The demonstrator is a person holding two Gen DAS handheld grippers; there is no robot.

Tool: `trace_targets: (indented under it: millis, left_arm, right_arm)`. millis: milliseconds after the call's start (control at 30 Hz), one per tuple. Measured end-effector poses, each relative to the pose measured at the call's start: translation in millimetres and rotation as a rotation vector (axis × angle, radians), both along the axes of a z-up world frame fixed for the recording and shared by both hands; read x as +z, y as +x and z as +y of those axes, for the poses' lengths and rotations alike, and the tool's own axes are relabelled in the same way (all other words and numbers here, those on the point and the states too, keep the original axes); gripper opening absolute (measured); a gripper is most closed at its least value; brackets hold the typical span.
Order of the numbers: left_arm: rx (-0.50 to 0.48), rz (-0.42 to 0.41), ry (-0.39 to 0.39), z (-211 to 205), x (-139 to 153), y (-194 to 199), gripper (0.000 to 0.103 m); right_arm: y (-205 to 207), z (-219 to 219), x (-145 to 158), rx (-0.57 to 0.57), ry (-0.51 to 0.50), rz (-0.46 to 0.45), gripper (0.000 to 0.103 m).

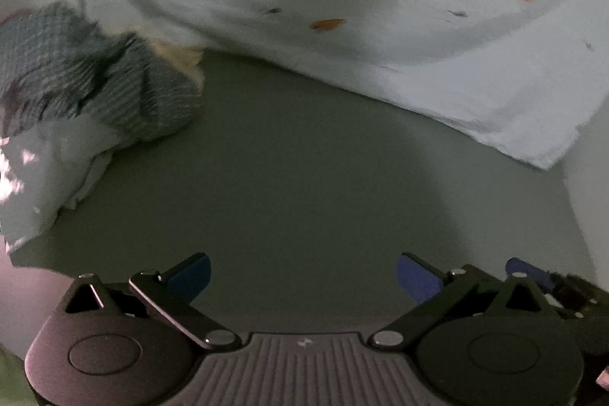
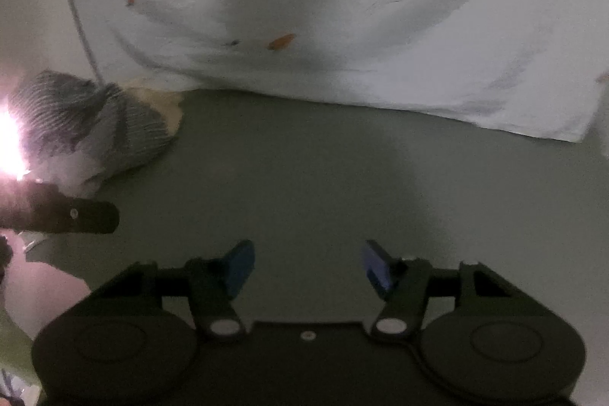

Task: Fold clothes
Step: 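Reach both tools into the clothes pile and grasp the checked shirt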

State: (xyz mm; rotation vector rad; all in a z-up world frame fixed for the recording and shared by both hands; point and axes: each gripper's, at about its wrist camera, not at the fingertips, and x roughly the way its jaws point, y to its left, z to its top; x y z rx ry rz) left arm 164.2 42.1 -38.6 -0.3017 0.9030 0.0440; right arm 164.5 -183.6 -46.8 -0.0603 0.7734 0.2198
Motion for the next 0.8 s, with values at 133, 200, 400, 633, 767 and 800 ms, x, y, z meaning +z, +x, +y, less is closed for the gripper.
trace_targets:
  millis: [133, 200, 400, 633, 767, 800]
  left_arm:
    - [0.082, 0.008, -0.012, 54, -6, 26, 0.101]
    - [0.118, -0.001, 0.000, 84, -9, 42, 0.100]
    - [0.217, -0.080, -0.010, 184, -8, 100, 0.084]
    - [0.341, -0.109, -0.108, 276, -24, 161, 0.084]
    - [0.358, -0.123, -0.229, 306, -36, 183, 0.087]
    - [0.353, -0.127, -0.231, 308, -37, 187, 0.088]
  right_arm:
    - [33, 38, -12, 0.070, -0.008, 0.037, 0.059]
    - [52, 66, -18, 0.107, -0.016, 0.044, 0.055]
    - [101, 159, -21, 0.250, -0.071, -0.033, 0.021]
    - [173, 263, -33, 0.391, -0.111, -0.027, 0.020]
    - [224, 311, -43, 0.430, 0.031, 0.061, 0.052]
    - [234, 323, -46, 0.434, 0.064, 0.068, 0.060]
